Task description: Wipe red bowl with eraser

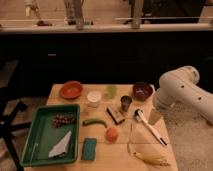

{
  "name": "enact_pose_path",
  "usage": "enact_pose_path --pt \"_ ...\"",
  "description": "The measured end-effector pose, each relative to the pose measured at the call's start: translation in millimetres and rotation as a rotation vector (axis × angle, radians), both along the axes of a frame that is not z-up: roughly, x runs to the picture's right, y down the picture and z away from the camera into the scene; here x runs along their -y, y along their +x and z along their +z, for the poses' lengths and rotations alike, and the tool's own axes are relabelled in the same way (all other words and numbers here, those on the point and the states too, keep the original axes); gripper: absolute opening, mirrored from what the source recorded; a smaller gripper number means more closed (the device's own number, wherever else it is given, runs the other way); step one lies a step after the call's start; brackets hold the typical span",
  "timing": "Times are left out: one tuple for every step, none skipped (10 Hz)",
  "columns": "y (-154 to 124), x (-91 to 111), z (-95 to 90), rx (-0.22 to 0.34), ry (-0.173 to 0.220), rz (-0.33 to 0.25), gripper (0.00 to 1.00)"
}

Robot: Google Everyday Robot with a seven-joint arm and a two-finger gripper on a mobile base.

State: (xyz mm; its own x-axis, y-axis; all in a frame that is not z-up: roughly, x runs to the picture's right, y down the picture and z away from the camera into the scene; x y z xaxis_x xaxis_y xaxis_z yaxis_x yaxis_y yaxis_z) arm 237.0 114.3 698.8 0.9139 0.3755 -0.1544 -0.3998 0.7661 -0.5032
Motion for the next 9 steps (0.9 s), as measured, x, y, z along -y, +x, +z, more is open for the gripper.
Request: enact_pose_path --pt "-13 -1 6.5 -0.007 -0.002 0.038 0.80" --pt "-19 -2 12.7 -0.019 -0.004 0.080 0.80" --pt "-19 -3 18.9 -0.040 0.000 0.119 0.80" --pt "-20 -6 28.2 -0.067 0.001 0.183 0.80" --pt "-22 -10 38.4 -0.088 0.001 0.228 0.80" --pt "-25 -11 44.4 -0.098 0.004 0.248 0.80" --pt "-28 -10 50.1 -0.109 0.008 0.266 0.80" --pt "-31 -11 54.1 -0.111 0.006 0.274 0.80" --pt "-31 -11 54.2 -0.112 0.006 0.274 0.80"
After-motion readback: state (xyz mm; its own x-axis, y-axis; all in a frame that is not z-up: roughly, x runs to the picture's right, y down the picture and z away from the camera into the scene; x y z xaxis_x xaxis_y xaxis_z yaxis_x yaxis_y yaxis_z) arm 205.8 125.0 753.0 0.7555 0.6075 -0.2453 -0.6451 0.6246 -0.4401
